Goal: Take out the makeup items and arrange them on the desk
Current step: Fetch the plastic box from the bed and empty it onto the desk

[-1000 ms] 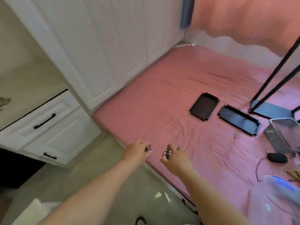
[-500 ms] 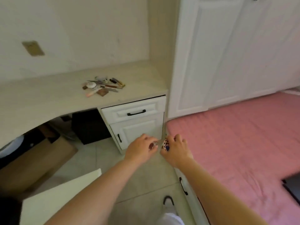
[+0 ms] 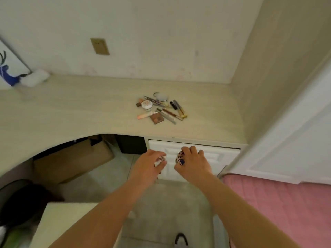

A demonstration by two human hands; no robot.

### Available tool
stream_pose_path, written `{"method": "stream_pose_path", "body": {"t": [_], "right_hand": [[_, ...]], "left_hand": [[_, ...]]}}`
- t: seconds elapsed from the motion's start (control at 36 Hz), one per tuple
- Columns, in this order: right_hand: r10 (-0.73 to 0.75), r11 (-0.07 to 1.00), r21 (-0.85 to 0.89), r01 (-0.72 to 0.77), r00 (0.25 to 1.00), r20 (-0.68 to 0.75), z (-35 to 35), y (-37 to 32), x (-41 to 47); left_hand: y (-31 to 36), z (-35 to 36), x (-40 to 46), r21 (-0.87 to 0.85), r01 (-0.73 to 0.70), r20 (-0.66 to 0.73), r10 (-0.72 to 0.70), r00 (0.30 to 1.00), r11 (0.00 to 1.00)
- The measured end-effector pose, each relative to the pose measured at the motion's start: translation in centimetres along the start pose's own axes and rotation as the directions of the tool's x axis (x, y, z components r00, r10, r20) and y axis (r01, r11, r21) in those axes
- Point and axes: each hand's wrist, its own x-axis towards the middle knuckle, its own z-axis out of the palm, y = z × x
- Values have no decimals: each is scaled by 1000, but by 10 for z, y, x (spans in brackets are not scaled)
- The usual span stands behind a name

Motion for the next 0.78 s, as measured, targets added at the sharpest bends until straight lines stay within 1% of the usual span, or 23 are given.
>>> {"method": "stream_pose_path", "body": {"t": [0.08,0.19,0.28,0.44,0.58,0.69,0.78], "right_hand": [[-38,999,17,37,999,13,-7,-16,32],[-109,992,-67,111,994,27,-10,-37,76],[-128,990,-63,130,991,23,-13,-53,112],[-97,993,-61,98,995,19,-18,-86,185],[-65,997,-38,66,998,24,-20,-112,234],[-46,999,-23,47,999,23,-27,-120,260],[-61,998,-6,61,998,29,-28,-126,279]], "left_hand": [[-16,-10,23,-14,36,-43,-37,998,999],[-43,-23,59,12,82,-98,-80,992,997],[-62,-35,91,20,94,-93,-92,991,995],[-96,-67,161,-40,60,-76,-63,995,997],[-122,-90,208,-61,60,-70,-64,995,996],[-137,-96,237,-107,116,-76,-125,989,987],[-144,-97,254,-119,133,-71,-142,987,984]]}}
